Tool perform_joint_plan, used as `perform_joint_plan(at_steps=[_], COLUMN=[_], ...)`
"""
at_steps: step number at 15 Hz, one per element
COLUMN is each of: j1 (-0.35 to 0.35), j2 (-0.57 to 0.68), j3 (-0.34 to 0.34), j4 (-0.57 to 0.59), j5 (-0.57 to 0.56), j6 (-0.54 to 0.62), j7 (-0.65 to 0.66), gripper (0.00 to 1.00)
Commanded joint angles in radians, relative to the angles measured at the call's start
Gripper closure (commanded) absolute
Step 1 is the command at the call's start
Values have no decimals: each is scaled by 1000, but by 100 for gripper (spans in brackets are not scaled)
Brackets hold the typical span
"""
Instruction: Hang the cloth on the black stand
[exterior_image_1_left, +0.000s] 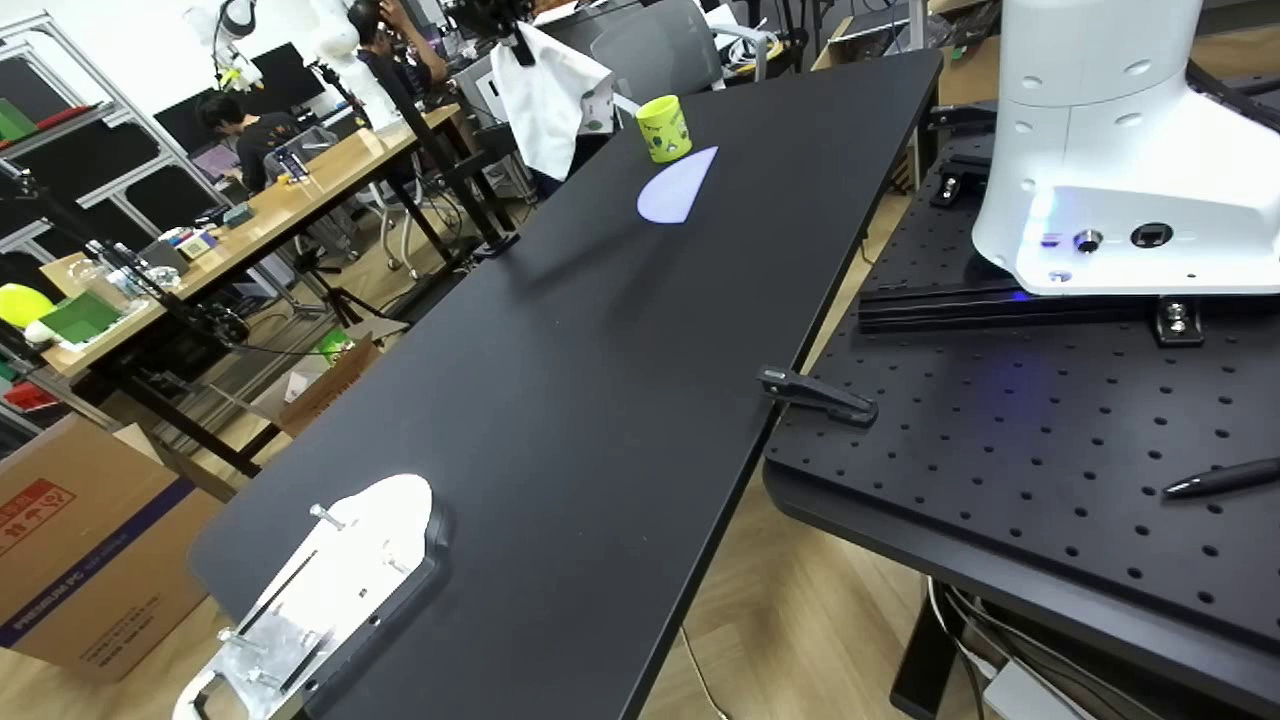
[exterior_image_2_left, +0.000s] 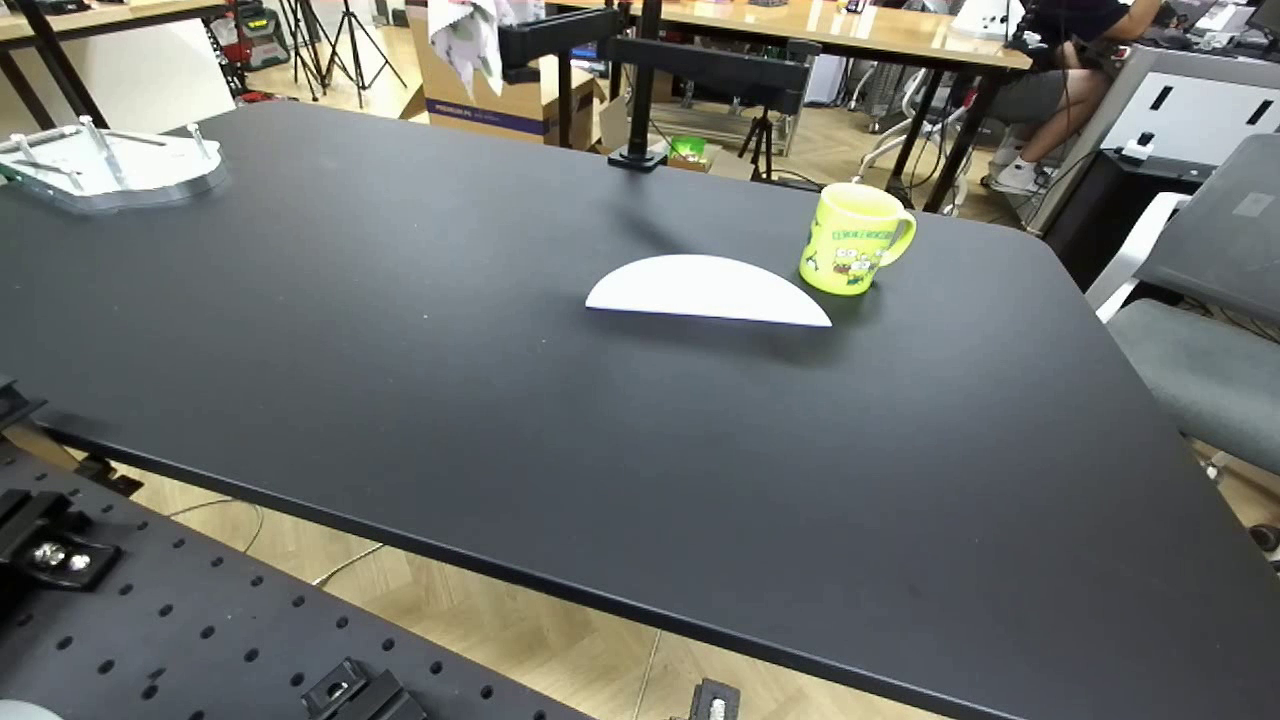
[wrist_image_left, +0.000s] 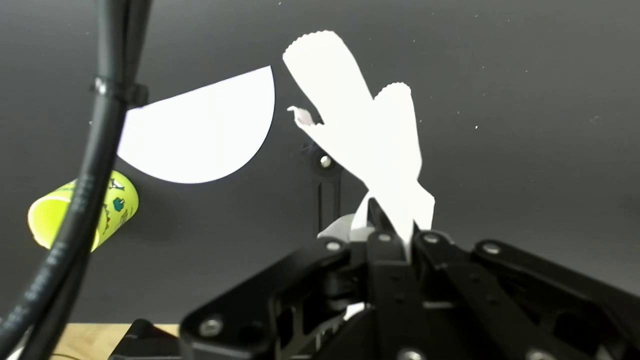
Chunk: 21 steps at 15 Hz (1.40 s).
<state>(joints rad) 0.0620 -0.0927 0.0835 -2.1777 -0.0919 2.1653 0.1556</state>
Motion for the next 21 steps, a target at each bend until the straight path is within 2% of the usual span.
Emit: perform_joint_plan(at_steps=[1,8,21], j1=[-14,-39,-33], j2=[-44,-77,39], j3=[-8,-11,-24], j4=[36,27,-5], j5=[-40,-55,-6], j6=[-30,-14,-18], j7=[12,12,-20], gripper=[99,99,99])
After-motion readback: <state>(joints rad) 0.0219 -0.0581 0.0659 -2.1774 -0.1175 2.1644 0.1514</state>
